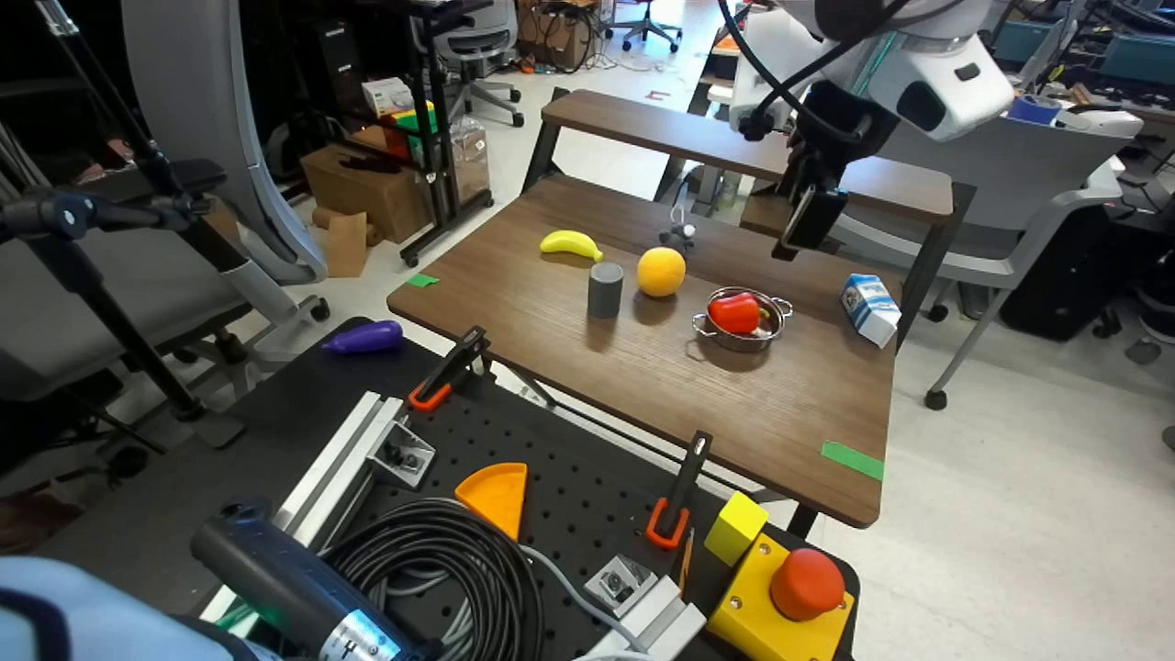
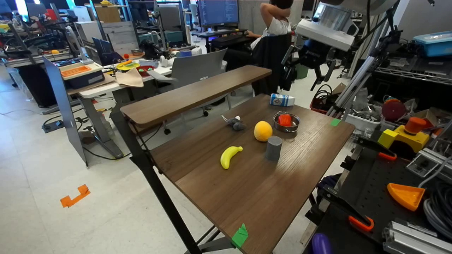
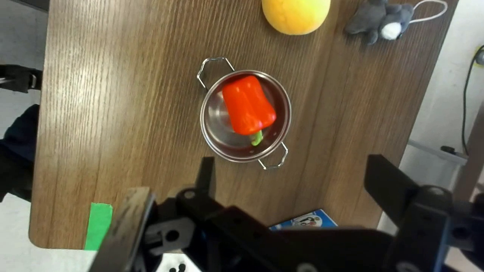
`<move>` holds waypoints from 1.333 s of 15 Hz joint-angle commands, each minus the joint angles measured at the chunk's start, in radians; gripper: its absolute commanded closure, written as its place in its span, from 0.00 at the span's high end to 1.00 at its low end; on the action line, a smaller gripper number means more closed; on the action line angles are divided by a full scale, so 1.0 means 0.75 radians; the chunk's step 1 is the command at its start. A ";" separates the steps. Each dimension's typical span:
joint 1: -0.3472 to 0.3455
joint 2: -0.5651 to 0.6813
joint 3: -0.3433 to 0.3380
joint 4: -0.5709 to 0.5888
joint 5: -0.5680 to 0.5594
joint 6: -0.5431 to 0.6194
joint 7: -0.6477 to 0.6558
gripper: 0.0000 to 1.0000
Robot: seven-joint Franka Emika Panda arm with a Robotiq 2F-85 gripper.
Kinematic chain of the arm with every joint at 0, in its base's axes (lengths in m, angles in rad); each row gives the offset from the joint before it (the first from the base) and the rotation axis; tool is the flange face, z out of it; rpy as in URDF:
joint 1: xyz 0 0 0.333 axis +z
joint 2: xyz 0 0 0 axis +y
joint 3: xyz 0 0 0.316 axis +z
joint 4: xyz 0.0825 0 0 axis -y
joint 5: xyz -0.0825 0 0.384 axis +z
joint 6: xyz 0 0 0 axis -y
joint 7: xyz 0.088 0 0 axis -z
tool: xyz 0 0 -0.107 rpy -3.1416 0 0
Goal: Remove the pepper from the silver pot.
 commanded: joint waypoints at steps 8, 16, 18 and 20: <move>0.035 0.307 -0.040 0.258 -0.147 -0.209 0.250 1.00; 0.076 0.439 -0.083 0.410 -0.316 -0.316 0.339 1.00; 0.085 0.461 -0.080 0.429 -0.332 -0.305 0.342 1.00; 0.096 0.480 -0.076 0.442 -0.338 -0.299 0.341 1.00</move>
